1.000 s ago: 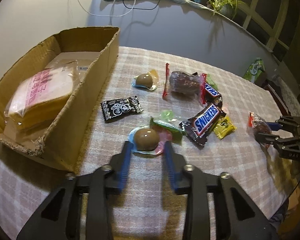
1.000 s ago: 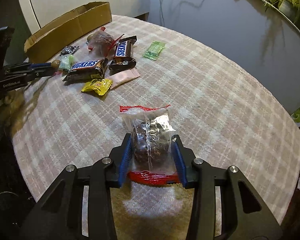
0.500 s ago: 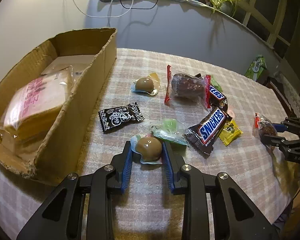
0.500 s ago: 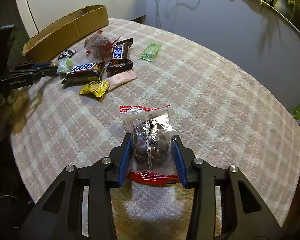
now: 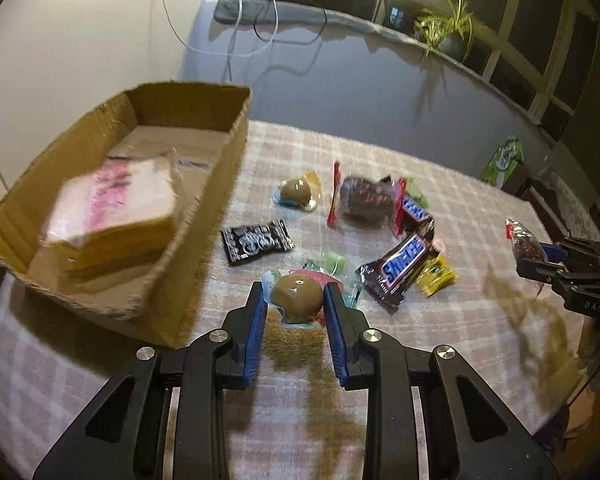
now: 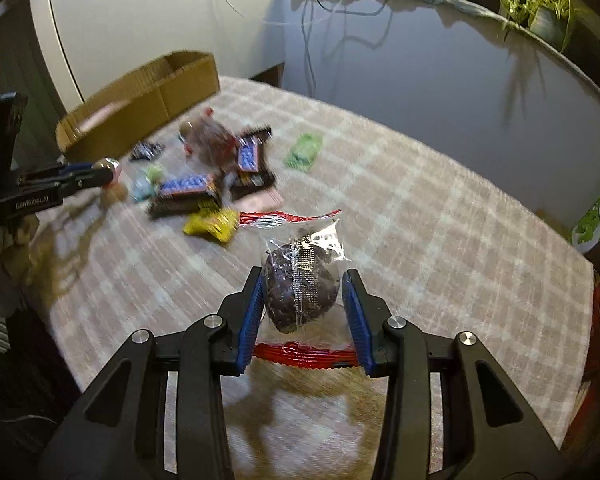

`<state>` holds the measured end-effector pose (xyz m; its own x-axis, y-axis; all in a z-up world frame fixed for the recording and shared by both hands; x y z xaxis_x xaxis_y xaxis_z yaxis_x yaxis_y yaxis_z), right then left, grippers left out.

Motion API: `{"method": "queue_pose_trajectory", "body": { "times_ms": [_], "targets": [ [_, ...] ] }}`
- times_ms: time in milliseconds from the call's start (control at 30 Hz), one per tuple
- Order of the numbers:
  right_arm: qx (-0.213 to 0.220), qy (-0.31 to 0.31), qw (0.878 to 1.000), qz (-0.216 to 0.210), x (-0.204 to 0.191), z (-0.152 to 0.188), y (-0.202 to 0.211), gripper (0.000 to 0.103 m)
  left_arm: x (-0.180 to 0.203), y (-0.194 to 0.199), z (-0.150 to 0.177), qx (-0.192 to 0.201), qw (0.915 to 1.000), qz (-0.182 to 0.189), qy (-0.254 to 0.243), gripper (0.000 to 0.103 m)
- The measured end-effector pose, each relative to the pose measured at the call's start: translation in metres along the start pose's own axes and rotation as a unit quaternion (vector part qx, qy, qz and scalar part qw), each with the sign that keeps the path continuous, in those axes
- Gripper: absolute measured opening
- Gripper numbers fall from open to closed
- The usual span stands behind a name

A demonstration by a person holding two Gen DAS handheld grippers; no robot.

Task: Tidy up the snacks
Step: 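Carry the egg candy with the left gripper into the box while the right gripper carries the pastry there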

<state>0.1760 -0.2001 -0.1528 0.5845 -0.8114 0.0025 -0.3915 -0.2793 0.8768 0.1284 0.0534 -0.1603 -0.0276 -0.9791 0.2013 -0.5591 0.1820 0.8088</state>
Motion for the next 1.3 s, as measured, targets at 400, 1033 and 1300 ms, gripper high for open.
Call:
{"method": "queue_pose_trajectory", "body": {
  "times_ms": [400,1033,1300],
  "targets": [
    [0.051,0.038,0.998,-0.026,-0.061,-0.07,0.017,0.041,-0.042,0.048,-0.023,0.058,0.9979,-0.019,0.02,0.027],
    [0.056,0.1,0.992,-0.058,-0.141,-0.166,-0.026,0.041,-0.112,0.055,-0.039,0.076,0.9939,-0.058,0.056,0.027],
    [0.045,0.114,0.99,-0.074,-0.171,-0.196,-0.053,0.041,-0.123,0.05,-0.043,0.073,0.9939,-0.06,0.058,0.027]
  ]
}}
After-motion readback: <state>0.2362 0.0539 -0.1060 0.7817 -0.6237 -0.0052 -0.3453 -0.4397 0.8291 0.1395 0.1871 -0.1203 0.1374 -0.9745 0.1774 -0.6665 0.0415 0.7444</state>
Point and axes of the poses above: each gripper's, at about its wrist camera, not at the fingertips, and y roughly against the way its jaws point, x to its right, z to its underside, the point moved 5 cm from there along -y, roughly the way its jaws point, and after that the axes turned 8 degrees about -x, right-handed, at the moved point
